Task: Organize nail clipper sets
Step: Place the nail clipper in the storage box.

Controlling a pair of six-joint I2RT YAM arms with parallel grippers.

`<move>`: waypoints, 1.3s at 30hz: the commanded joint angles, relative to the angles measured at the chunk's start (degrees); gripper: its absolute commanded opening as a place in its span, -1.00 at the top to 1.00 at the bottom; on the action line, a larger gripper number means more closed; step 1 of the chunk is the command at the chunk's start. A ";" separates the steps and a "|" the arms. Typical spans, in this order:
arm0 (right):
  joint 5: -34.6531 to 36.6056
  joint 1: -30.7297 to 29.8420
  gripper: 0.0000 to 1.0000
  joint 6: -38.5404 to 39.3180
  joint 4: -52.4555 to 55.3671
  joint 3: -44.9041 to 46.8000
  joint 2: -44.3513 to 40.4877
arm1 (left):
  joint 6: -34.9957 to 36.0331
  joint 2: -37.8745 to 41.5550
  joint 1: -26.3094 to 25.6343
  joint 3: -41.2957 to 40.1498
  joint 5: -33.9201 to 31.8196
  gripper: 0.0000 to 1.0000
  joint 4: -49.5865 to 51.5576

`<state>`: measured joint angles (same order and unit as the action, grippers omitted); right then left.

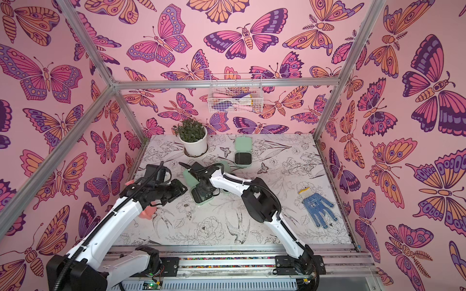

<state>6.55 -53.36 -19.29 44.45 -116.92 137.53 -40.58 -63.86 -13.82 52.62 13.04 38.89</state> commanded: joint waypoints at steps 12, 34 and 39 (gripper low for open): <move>-0.22 -0.86 0.71 -0.10 6.00 -2.21 5.87 | 0.23 0.37 0.66 -1.03 0.22 0.15 1.10; -0.95 -0.95 0.57 -1.71 7.69 -4.11 9.22 | 0.43 0.22 0.83 -1.03 0.41 0.15 1.10; -0.22 -0.95 0.54 -1.34 6.70 -4.29 6.65 | 0.46 0.14 0.82 -0.94 0.44 0.15 1.12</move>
<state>7.77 -53.65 -20.56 50.41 -123.59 140.99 -40.56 -63.86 -13.41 52.58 13.26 38.89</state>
